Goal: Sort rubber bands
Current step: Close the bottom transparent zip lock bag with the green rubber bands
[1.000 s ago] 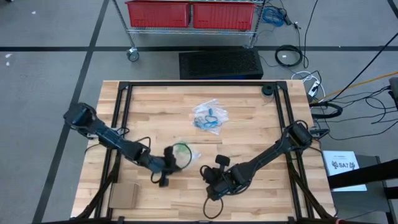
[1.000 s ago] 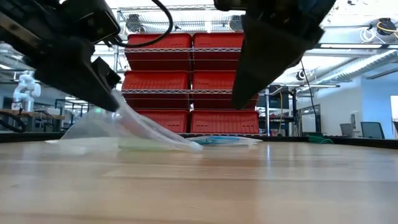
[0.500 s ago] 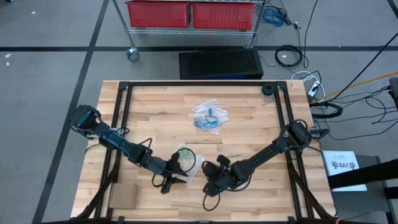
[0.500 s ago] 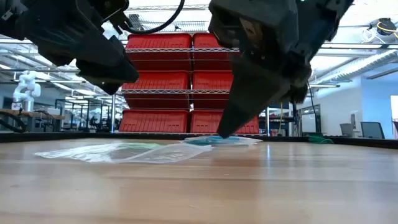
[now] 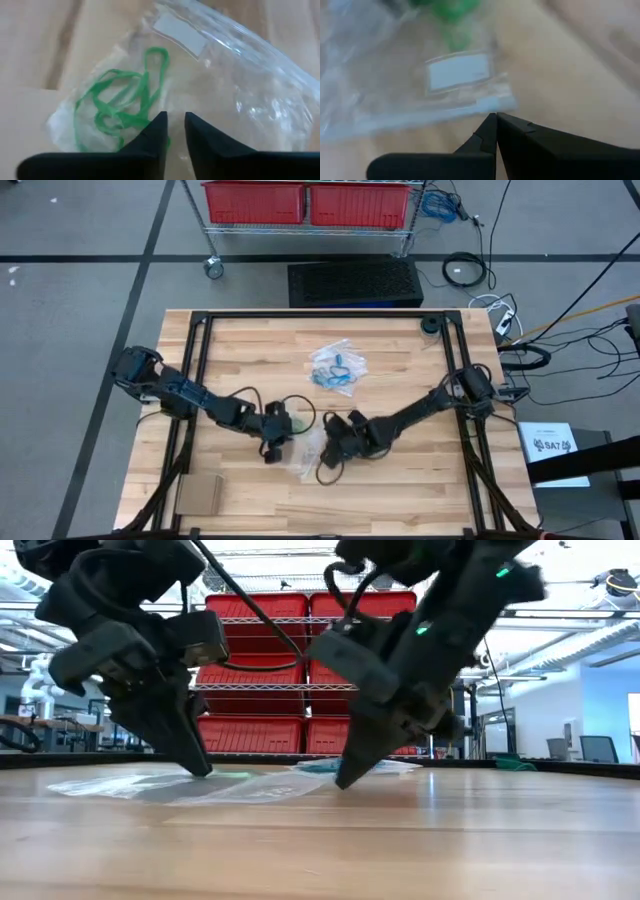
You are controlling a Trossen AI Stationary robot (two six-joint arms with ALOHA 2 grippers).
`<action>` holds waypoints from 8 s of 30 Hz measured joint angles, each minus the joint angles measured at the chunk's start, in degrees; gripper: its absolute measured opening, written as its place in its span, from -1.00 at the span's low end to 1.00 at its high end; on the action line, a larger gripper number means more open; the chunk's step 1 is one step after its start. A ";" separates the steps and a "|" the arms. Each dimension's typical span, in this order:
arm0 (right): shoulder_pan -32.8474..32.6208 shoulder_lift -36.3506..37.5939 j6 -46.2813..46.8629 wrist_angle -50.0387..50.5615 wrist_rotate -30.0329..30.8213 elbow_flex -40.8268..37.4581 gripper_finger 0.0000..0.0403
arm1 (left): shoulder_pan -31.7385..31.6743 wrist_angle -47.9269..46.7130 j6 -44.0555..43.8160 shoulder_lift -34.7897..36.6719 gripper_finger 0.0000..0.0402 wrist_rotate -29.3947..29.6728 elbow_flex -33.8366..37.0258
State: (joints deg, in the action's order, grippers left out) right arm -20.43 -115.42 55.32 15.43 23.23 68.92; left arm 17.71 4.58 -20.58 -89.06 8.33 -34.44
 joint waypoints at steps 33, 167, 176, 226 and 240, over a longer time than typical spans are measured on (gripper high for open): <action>-2.36 0.96 -13.05 -7.84 -16.50 -0.11 -1.00 | -14.60 -8.78 3.51 12.20 -0.99 -10.58 7.58; 3.46 20.62 -39.55 -13.39 6.24 -6.84 -0.96 | -15.82 38.08 -2.71 11.28 -0.98 -16.80 9.14; 6.16 21.88 -35.94 -17.89 -3.74 -6.73 -0.60 | -15.71 36.23 3.32 11.28 -0.99 -16.86 9.16; 12.59 19.80 -31.55 -14.49 -18.63 -6.66 -0.98 | -15.08 38.77 7.43 11.23 -1.00 -13.10 9.26; 9.79 19.78 -28.09 -4.60 -18.78 -6.81 -0.98 | -15.12 40.31 7.41 11.26 -1.00 -12.13 9.25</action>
State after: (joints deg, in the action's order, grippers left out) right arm -10.64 -95.64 27.24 10.84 4.45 62.11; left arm 2.59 44.88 -13.17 -77.80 -3.80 -25.19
